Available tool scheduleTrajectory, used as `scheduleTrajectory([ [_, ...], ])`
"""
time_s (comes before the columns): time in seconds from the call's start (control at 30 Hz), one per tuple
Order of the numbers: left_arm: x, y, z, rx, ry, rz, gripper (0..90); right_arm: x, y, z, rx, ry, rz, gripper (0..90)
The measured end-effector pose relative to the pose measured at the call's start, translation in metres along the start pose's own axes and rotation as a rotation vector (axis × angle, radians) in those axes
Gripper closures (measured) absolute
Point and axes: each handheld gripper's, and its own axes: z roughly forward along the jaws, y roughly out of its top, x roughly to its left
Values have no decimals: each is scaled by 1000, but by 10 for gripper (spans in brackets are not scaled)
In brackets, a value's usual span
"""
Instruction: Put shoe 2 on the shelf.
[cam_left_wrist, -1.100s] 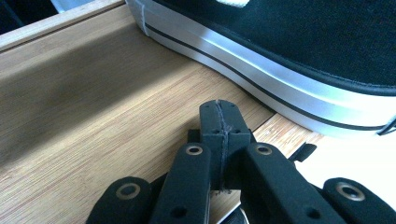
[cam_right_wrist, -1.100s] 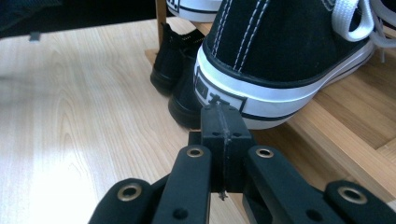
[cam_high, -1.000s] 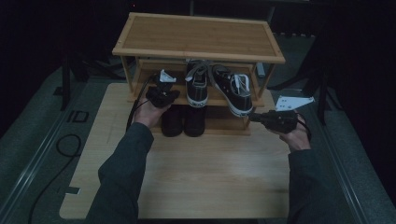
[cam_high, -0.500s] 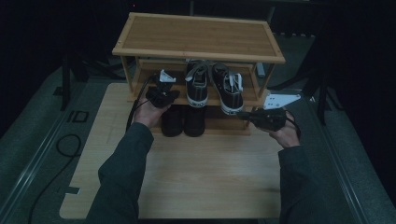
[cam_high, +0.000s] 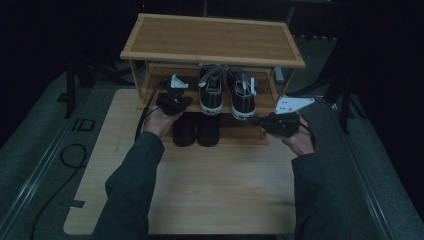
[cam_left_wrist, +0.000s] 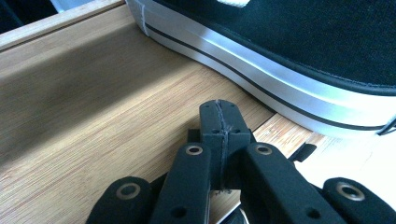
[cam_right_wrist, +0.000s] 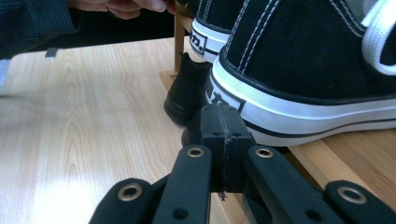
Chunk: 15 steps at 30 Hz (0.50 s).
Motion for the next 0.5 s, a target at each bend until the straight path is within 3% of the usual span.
scheduleTrajectory([
  [0.5,0,0,0,-4,-3,-7,900,2,8,17,-6,30,1,900],
])
